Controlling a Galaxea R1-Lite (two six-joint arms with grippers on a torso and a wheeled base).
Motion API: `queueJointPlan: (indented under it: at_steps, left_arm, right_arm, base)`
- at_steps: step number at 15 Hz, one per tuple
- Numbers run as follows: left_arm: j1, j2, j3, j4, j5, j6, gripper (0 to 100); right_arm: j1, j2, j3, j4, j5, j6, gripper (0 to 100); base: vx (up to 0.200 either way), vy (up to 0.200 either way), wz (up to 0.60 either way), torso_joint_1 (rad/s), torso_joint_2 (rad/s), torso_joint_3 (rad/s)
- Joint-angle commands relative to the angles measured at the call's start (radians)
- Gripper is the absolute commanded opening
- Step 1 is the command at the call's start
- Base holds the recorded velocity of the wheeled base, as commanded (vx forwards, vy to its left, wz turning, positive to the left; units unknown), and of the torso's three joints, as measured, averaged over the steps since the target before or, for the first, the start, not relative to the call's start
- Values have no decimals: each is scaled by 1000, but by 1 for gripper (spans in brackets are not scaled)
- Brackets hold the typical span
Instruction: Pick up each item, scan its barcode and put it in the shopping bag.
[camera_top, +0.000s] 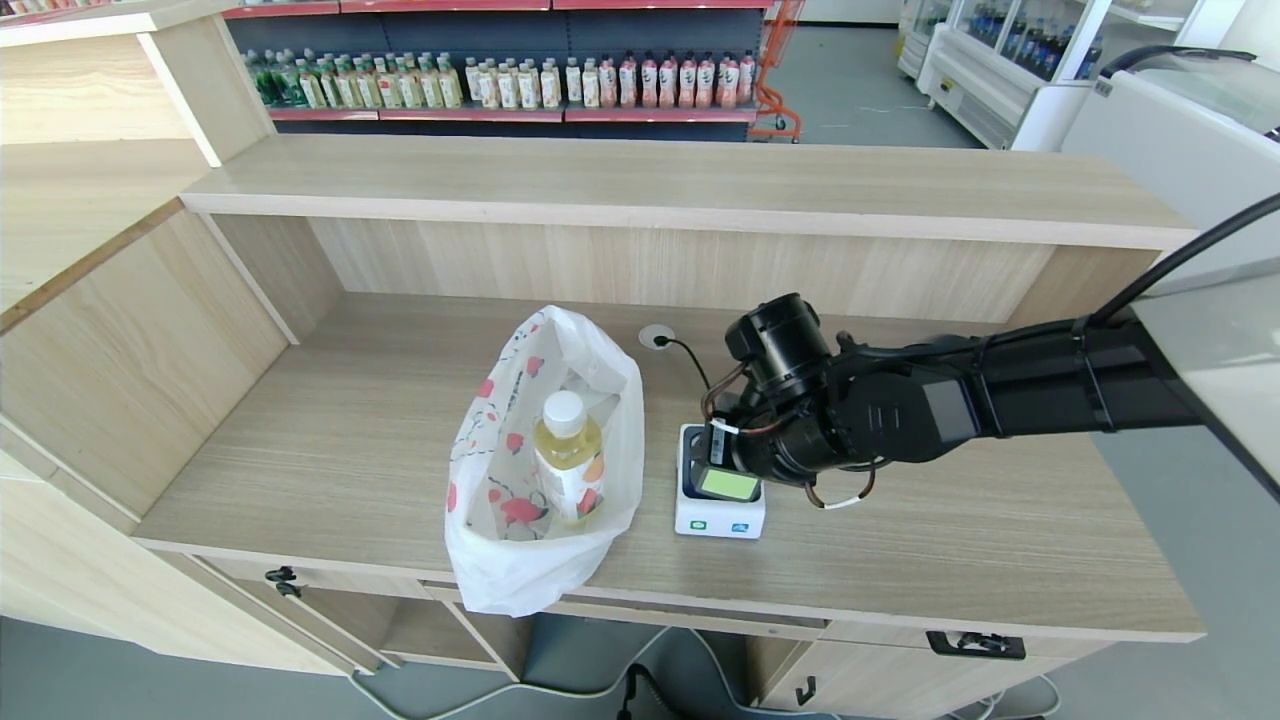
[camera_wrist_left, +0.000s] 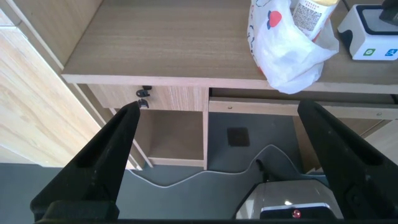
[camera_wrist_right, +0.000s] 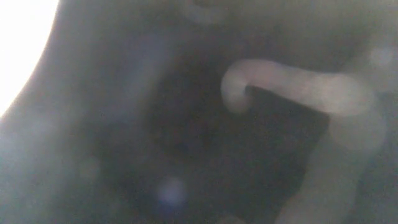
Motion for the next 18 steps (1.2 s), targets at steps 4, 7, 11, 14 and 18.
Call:
queueJointPlan:
  at_steps: [4, 7, 11, 14, 18]
  left_arm:
    - [0, 0, 0, 0, 0, 0, 100]
    - [0, 0, 0, 0, 0, 0, 100]
    - [0, 0, 0, 0, 0, 0, 100]
    - [1, 0, 0, 0, 0, 0, 100]
    - [0, 0, 0, 0, 0, 0, 100]
  right_arm:
    - [4, -38, -6, 1, -6, -6, 0]
    - [-25, -56, -4, -5, -137, -39, 0]
    - [-223, -82, 7, -183, -180, -142, 0]
    - [-275, -198, 109, -496, -91, -365, 0]
    - [-213, -359, 364, -807, 84, -644, 0]
  base:
    - [0, 0, 0, 0, 0, 0]
    - [0, 0, 0, 0, 0, 0]
    - [0, 0, 0, 0, 0, 0]
    - [0, 67, 0, 2, 2, -1]
    - [0, 200, 0, 7, 0, 2]
